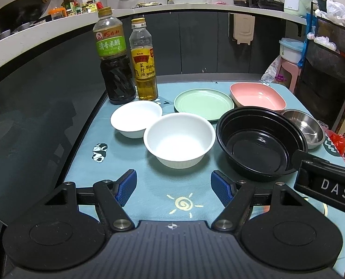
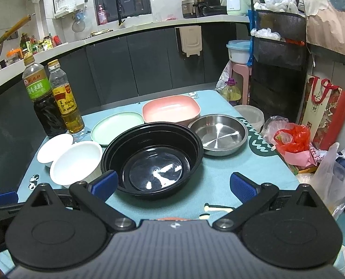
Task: Organize plates and bowls
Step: 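Move both grippers toward the black bowl on the table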
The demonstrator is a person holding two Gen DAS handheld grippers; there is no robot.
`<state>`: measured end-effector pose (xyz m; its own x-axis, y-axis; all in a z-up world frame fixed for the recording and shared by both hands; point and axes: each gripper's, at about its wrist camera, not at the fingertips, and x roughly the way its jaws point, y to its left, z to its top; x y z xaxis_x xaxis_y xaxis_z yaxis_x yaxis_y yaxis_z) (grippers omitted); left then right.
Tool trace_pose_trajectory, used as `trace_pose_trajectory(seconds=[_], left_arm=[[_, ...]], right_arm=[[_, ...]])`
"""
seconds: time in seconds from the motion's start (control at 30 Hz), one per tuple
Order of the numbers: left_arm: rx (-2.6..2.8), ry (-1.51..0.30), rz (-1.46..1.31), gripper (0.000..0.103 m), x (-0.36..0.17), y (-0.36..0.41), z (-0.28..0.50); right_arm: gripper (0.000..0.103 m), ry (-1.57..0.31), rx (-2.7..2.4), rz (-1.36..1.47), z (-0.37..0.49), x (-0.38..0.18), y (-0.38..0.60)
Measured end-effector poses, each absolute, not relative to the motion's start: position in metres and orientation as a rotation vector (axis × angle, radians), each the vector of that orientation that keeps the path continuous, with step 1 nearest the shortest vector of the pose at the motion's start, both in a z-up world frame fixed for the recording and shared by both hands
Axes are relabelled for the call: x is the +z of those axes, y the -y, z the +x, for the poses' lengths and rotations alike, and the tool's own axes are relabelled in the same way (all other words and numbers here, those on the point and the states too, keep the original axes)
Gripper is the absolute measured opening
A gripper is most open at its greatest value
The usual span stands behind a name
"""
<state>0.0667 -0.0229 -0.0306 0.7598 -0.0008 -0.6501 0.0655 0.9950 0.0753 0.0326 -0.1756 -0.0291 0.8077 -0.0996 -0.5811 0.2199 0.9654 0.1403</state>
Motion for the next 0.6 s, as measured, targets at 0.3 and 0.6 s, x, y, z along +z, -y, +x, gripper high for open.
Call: trace_pose_trajectory(seconds=[0.3, 0.6], left_arm=[[-0.038, -0.72, 0.09, 0.069, -0.0339, 0.0238, 0.0722], [-0.04, -0.727, 0.085, 0.069, -0.0359, 0.0244, 0.0752]], right_arm=[[0.059, -0.618, -0.171, 0.208, 0.0381, -0.0327, 0.177], [0.059, -0.621, -0.171, 0.211, 0.0409, -0.0341, 0.1783]])
